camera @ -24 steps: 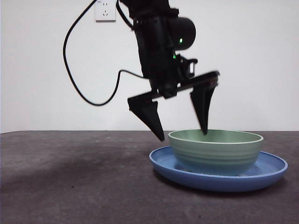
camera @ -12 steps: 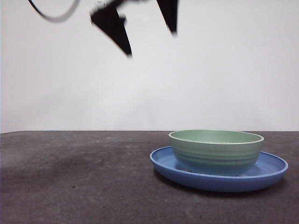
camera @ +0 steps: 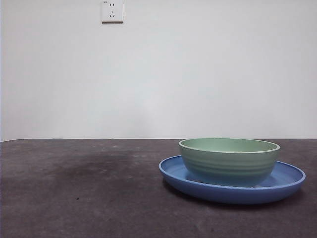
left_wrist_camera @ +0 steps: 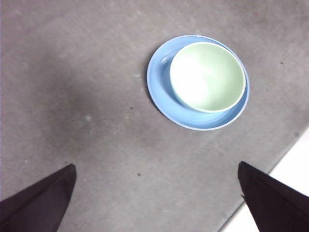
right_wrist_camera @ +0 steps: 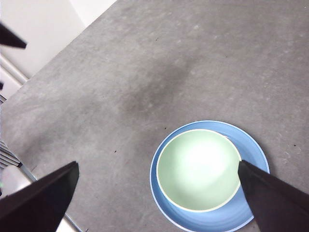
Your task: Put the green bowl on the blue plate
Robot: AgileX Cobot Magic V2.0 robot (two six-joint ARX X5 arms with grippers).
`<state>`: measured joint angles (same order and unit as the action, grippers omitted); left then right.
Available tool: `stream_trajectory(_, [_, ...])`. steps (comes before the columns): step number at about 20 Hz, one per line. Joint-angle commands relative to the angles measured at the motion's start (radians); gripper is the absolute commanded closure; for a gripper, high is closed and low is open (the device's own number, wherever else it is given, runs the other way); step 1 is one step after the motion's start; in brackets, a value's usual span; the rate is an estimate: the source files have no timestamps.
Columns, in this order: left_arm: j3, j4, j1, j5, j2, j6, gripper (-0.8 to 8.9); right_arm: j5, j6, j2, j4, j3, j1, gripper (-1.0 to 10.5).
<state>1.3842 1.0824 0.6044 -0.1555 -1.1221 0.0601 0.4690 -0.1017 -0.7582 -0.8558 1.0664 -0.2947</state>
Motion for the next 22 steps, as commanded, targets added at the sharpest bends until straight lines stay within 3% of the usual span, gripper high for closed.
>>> stream_trajectory(1, [-0.158, -0.089, -0.003, -0.001, 0.13, 0.032, 0.79, 0.002, 0.005, -0.005, 0.01, 0.013, -0.005, 3.6])
stream_trajectory(6, [-0.426, -0.272, -0.002, -0.002, 0.335, -0.02, 0.8, 0.002, 0.005, -0.005, 0.01, 0.013, -0.005, 3.6])
stream_trajectory(11, [-0.428, -0.269, -0.002, -0.002, 0.34, -0.029, 0.95, 0.001, -0.003, -0.005, 0.009, 0.013, -0.005, 3.6])
stream_trajectory(14, [-0.428, -0.269, -0.002, -0.002, 0.34, -0.028, 0.95, -0.069, -0.091, -0.04, -0.021, 0.013, -0.001, 3.6])
stream_trajectory(17, [-0.428, -0.269, -0.002, -0.003, 0.34, -0.034, 0.95, -0.19, -0.045, -0.179, -0.137, 0.013, 0.044, 3.7])
stream_trajectory(22, [-0.428, -0.269, -0.002, -0.003, 0.352, -0.046, 0.95, -0.185, -0.008, -0.471, -0.09, 0.013, 0.127, 3.7])
